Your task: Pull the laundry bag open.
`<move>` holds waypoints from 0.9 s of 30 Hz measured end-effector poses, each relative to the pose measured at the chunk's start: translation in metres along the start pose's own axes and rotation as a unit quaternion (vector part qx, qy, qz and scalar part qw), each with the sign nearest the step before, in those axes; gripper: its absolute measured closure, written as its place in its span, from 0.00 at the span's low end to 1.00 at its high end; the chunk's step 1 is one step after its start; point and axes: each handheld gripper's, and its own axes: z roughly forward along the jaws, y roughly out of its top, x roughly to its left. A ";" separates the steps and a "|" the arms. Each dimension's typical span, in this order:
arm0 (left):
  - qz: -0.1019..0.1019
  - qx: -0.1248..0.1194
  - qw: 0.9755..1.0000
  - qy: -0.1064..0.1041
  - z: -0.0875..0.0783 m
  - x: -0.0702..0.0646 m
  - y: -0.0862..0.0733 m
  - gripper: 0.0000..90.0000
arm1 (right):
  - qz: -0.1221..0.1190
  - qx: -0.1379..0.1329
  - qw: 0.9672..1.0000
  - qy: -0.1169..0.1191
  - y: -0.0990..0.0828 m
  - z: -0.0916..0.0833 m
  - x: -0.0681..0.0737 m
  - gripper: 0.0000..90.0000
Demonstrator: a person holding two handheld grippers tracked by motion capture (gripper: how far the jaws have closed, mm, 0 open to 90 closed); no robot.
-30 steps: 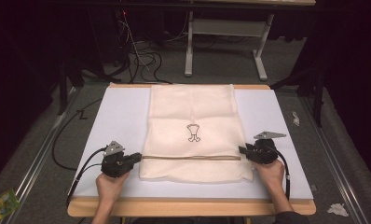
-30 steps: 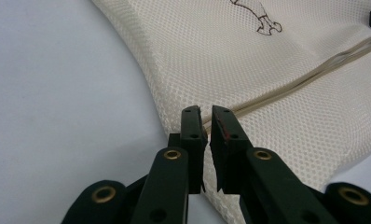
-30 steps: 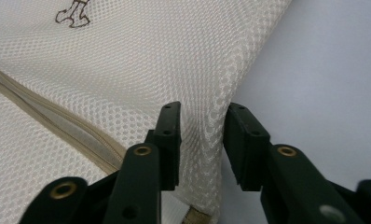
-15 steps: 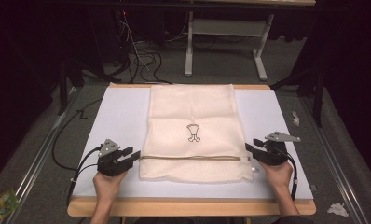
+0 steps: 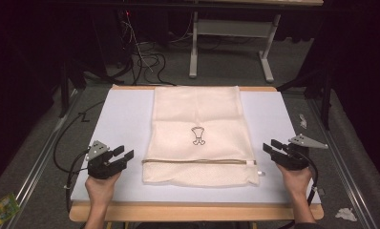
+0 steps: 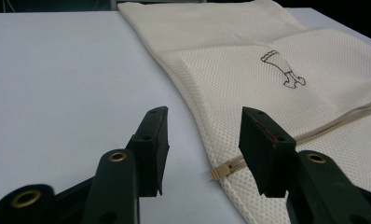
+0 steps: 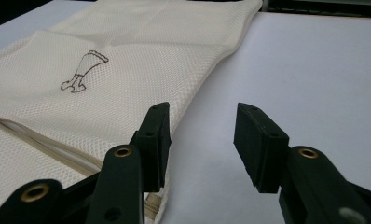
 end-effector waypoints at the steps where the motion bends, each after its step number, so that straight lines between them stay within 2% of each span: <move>1: 0.002 -0.002 1.000 0.002 -0.001 0.001 0.000 0.58 | 0.002 -0.003 1.000 -0.001 0.000 -0.002 -0.001 0.63; 14: -0.016 -0.014 1.000 0.022 -0.011 0.015 -0.004 0.56 | 0.024 -0.033 0.999 -0.011 -0.006 -0.018 -0.016 0.62; 19: -0.033 -0.017 0.999 0.022 -0.013 0.020 -0.007 0.55 | 0.034 -0.037 0.999 -0.012 -0.010 -0.020 -0.021 0.62; 27: -0.038 -0.020 0.999 0.028 -0.014 0.024 -0.009 0.55 | 0.050 -0.040 0.998 -0.017 -0.020 -0.024 -0.027 0.62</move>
